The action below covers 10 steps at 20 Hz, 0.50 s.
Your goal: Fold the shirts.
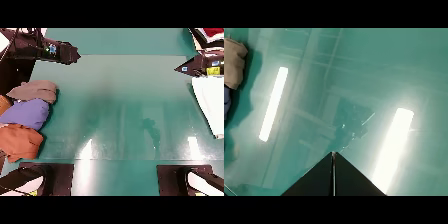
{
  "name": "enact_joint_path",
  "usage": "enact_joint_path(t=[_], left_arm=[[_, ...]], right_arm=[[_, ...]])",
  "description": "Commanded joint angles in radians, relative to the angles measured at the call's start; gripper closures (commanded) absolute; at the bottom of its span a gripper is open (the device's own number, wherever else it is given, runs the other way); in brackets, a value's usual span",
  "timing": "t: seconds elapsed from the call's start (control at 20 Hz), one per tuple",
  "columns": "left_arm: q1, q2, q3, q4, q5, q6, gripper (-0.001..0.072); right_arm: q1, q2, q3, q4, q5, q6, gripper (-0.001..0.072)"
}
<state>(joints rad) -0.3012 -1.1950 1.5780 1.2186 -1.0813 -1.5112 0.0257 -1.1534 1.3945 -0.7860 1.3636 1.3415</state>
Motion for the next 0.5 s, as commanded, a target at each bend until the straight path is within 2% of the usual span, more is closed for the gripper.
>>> enact_joint_path(t=[0.0,0.25,0.3,0.35,0.4,0.45], left_arm=[[0.000,-0.001,0.000,0.000,0.000,0.000,0.0681],[0.000,-0.001,0.000,0.024,0.011,0.001,0.0678],[0.000,-0.001,0.000,0.100,0.020,0.000,0.0454],[0.000,-0.001,0.000,0.199,0.018,-0.013,0.0127],[0.005,-0.001,-0.002,0.330,0.017,-0.056,0.0093],[0.016,-0.004,-0.003,0.463,0.010,-0.092,0.0093]], right_arm=[[0.000,0.001,0.000,0.000,0.001,0.000,0.0697],[0.000,0.001,0.000,0.000,0.000,0.000,0.0697],[0.000,0.001,0.000,0.000,0.000,0.000,0.0697],[0.000,0.001,0.000,0.000,-0.002,0.000,0.0697],[0.000,0.001,0.000,0.000,-0.002,0.000,0.0697],[0.000,0.001,0.000,0.000,-0.001,0.000,0.0697]])
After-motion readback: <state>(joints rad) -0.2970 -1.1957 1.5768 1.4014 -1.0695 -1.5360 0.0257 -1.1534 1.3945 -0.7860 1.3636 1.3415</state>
